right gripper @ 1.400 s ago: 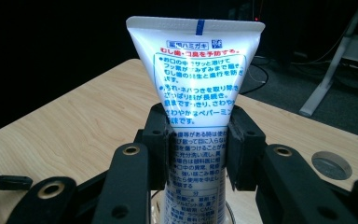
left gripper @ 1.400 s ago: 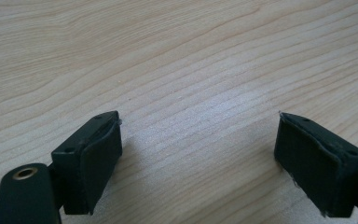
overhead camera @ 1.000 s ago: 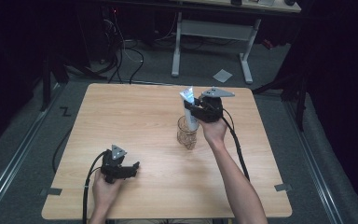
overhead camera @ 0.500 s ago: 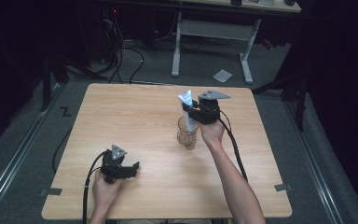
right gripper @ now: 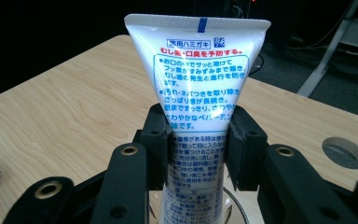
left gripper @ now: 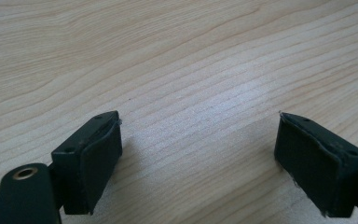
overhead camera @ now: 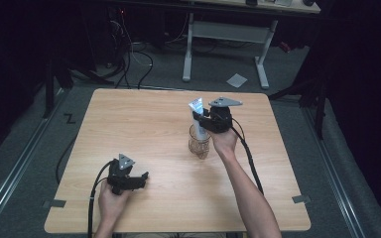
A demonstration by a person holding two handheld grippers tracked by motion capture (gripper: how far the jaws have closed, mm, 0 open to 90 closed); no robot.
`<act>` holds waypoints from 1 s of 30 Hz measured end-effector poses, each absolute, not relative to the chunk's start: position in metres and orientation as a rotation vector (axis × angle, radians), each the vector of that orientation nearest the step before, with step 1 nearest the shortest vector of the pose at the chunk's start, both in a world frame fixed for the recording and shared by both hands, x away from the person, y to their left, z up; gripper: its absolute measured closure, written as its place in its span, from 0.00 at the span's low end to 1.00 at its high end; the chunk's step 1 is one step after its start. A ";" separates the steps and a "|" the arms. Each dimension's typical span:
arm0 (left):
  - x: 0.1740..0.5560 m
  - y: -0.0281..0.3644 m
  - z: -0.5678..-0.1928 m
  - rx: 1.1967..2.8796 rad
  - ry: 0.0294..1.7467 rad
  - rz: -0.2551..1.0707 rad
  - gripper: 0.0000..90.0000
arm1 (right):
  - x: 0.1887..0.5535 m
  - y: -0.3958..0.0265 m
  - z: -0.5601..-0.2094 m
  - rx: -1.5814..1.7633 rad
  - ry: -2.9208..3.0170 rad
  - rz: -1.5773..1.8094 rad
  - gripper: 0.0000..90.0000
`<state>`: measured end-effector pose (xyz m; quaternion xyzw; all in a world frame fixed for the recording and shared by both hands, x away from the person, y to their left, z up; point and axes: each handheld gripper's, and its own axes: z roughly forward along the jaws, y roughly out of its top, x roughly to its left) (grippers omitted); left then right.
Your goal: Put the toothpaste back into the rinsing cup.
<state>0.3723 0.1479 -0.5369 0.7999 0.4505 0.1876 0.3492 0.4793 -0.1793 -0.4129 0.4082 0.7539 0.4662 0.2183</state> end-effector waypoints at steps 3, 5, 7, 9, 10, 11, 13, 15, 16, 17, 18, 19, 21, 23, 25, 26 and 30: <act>0.372 0.148 -0.537 2.073 1.167 0.486 0.17 | 0.479 -0.179 -0.413 1.139 2.087 1.287 0.71; 0.372 0.148 -0.537 2.073 1.167 0.486 0.17 | 0.478 -0.179 -0.414 1.135 2.093 1.285 0.71; 0.372 0.148 -0.537 2.073 1.167 0.486 0.17 | 0.479 -0.178 -0.415 1.129 2.098 1.275 0.71; 0.372 0.148 -0.537 2.074 1.167 0.485 0.17 | 0.479 -0.179 -0.416 1.135 2.103 1.272 0.71; 0.372 0.148 -0.537 2.074 1.167 0.485 0.17 | 0.479 -0.179 -0.416 1.138 2.106 1.275 0.71; 0.372 0.148 -0.537 2.073 1.167 0.485 0.17 | 0.479 -0.179 -0.417 1.138 2.110 1.274 0.71; 0.372 0.148 -0.537 2.074 1.167 0.485 0.17 | 0.479 -0.179 -0.418 1.140 2.115 1.263 0.71; 0.372 0.148 -0.537 2.074 1.167 0.485 0.17 | 0.478 -0.180 -0.420 1.144 2.119 1.267 0.71; 0.372 0.148 -0.537 2.073 1.167 0.485 0.17 | 0.479 -0.181 -0.421 1.142 2.122 1.264 0.71; 0.372 0.148 -0.537 2.074 1.167 0.485 0.17 | 0.478 -0.182 -0.423 1.150 2.123 1.257 0.71; 0.372 0.148 -0.537 2.074 1.167 0.486 0.17 | 0.478 -0.183 -0.424 1.154 2.120 1.256 0.71; 0.372 0.148 -0.537 2.072 1.168 0.486 0.17 | 0.478 -0.184 -0.425 1.159 2.118 1.261 0.71; 0.372 0.148 -0.537 2.072 1.168 0.486 0.17 | 0.478 -0.186 -0.426 1.168 2.116 1.261 0.71; 0.372 0.148 -0.537 2.072 1.168 0.486 0.17 | 0.477 -0.188 -0.427 1.170 2.115 1.263 0.71; 0.372 0.148 -0.537 2.072 1.169 0.486 0.17 | 0.477 -0.188 -0.428 1.165 2.122 1.258 0.71; 0.372 0.148 -0.537 2.072 1.169 0.486 0.17 | 0.477 -0.187 -0.429 1.166 2.124 1.255 0.71; 0.372 0.148 -0.537 2.071 1.169 0.488 0.17 | 0.476 -0.186 -0.430 1.161 2.135 1.257 0.71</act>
